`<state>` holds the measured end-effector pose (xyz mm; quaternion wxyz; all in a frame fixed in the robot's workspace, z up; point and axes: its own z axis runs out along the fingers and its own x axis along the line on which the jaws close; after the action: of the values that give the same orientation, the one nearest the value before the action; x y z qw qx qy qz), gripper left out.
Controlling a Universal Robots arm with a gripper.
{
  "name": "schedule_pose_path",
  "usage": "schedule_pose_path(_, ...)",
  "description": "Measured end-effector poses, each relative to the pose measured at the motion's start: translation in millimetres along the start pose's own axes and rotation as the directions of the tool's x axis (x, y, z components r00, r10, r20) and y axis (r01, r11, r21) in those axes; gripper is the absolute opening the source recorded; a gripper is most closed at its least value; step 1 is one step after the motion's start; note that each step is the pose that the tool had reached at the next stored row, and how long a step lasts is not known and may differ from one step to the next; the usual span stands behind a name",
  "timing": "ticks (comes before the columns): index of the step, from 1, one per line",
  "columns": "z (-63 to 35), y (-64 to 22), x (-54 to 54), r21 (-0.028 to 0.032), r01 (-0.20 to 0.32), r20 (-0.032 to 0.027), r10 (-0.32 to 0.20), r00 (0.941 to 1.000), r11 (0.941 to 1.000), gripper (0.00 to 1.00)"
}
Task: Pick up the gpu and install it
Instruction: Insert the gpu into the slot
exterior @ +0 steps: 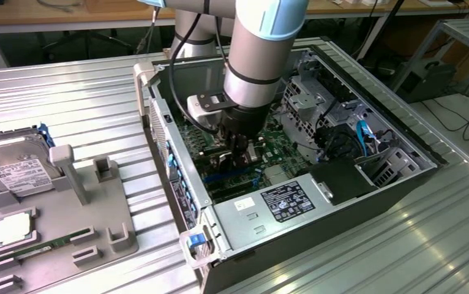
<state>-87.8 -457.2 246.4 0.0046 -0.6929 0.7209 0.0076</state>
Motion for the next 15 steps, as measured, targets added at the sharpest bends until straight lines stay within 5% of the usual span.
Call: schedule_pose_path(15, 5.2, 0.1, 0.2, 0.0001, -0.001, -0.0006, 0.001, 1.0000, 1.0000, 0.28)
